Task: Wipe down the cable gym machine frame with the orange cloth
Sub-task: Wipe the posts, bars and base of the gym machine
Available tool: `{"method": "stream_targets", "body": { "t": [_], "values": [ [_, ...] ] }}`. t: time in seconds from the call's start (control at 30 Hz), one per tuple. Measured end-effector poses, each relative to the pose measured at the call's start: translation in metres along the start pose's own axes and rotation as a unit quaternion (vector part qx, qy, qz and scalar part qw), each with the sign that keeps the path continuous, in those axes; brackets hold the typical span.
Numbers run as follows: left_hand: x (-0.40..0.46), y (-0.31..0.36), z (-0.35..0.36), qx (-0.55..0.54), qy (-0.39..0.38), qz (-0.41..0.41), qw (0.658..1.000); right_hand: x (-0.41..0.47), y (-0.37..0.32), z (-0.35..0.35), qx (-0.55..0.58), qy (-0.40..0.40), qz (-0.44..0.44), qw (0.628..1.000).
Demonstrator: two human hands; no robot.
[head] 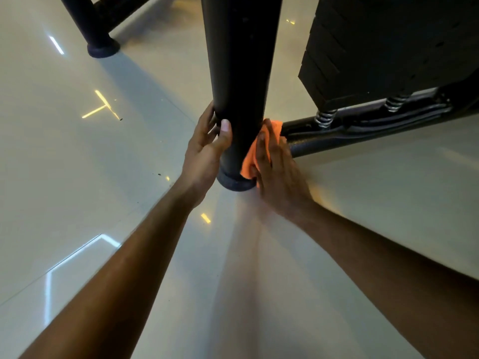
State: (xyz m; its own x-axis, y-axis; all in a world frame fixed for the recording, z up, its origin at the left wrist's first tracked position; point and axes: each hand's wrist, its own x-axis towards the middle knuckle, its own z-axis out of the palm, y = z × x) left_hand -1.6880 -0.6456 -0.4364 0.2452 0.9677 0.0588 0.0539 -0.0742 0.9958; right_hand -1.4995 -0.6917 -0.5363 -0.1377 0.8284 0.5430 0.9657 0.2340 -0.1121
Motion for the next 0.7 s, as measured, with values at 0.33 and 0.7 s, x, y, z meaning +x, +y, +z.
{"method": "stream_targets", "body": {
  "t": [0.33,0.7],
  "values": [
    [-0.004,-0.016,0.019,0.011,0.037,-0.003,0.999,0.028,-0.004,-0.017,0.113,-0.011,0.106,0.988],
    [0.002,-0.028,0.021,0.010,0.033,0.014,0.999,0.025,-0.015,0.000,0.038,0.014,0.170,0.985]
  ]
}}
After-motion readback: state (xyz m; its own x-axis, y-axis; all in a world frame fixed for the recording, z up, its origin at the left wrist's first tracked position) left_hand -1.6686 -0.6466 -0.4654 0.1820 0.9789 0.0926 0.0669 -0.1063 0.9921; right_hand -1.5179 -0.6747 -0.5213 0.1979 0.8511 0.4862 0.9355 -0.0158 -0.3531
